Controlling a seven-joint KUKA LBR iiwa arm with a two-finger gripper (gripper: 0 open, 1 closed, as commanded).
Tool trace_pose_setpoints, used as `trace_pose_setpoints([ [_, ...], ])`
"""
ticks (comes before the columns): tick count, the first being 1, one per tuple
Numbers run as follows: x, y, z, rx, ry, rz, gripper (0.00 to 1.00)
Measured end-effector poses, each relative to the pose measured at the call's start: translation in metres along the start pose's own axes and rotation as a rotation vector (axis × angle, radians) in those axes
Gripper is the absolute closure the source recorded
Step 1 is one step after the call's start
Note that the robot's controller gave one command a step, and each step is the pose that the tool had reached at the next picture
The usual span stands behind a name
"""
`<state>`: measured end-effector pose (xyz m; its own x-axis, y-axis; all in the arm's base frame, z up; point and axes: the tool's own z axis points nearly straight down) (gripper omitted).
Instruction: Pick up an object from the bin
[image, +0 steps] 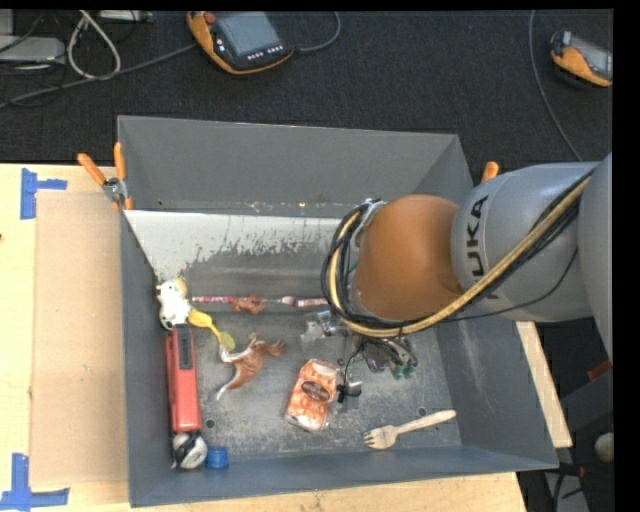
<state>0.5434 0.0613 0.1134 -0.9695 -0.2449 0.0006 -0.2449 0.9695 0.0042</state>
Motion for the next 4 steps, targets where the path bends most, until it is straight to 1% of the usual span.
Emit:
trace_pose_setpoints([
  [1,0.010,-0.006,0.029,-0.001,0.003,-0.135,0.00],
  [2,-0.001,-0.010,0.041,0.001,-0.009,-0.154,1.00],
  [3,-0.001,-0.011,0.040,0.001,-0.008,-0.153,1.00],
  [4,-0.002,-0.011,-0.029,-0.001,-0.004,-0.170,1.00],
])
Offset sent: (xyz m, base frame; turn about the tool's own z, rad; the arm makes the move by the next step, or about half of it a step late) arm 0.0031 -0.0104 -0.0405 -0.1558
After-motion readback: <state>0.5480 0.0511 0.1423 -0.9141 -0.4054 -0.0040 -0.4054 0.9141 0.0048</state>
